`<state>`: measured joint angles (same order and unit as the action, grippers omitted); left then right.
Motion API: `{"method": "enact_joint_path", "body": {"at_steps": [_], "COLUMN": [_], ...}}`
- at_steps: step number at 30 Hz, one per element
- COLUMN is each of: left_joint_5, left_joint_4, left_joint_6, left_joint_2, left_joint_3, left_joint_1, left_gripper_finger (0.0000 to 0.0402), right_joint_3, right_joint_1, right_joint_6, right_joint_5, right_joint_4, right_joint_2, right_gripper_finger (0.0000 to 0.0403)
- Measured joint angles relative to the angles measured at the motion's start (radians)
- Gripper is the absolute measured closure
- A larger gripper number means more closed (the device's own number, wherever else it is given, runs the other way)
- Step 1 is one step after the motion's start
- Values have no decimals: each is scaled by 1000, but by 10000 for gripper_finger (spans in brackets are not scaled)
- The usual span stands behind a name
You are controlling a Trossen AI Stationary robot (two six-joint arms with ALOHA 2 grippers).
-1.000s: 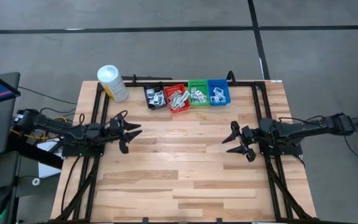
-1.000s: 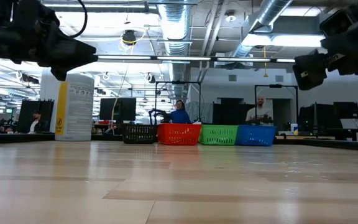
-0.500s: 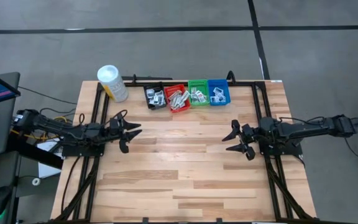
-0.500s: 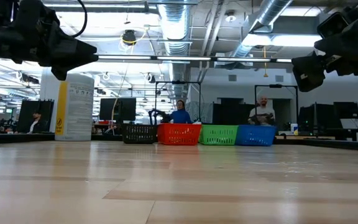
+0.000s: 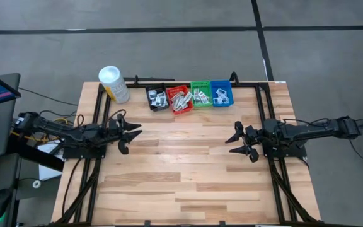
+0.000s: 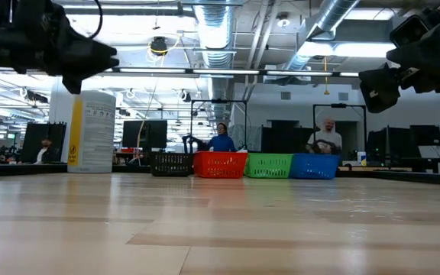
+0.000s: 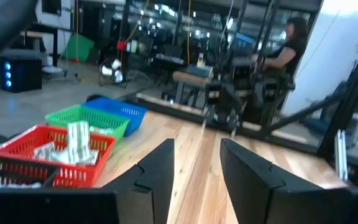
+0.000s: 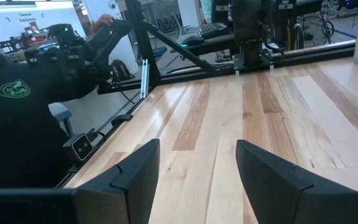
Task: Pick & Place First Aid Supplies
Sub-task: Return to Home Position
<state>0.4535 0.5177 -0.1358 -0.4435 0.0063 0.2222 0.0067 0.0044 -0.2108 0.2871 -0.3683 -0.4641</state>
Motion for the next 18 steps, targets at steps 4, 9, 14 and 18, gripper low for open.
{"method": "enact_joint_path", "body": {"at_steps": [4, 9, 14, 18], "left_joint_5": [1, 2, 2, 2], "left_joint_4": [1, 7, 7, 7], "left_joint_6": [0, 0, 0, 0], "left_joint_2": [80, 140, 144, 145], "left_joint_3": [0, 0, 0, 0], "left_joint_1": [0, 0, 0, 0], "left_gripper_finger": [271, 271, 271, 271], "right_joint_3": [0, 0, 0, 0], "right_joint_1": [0, 0, 0, 0], "right_joint_6": [0, 0, 0, 0], "right_joint_5": [0, 0, 0, 0], "right_joint_4": [2, 2, 2, 2], "right_joint_2": [0, 0, 0, 0], "right_gripper_finger": [197, 199, 198, 199]}}
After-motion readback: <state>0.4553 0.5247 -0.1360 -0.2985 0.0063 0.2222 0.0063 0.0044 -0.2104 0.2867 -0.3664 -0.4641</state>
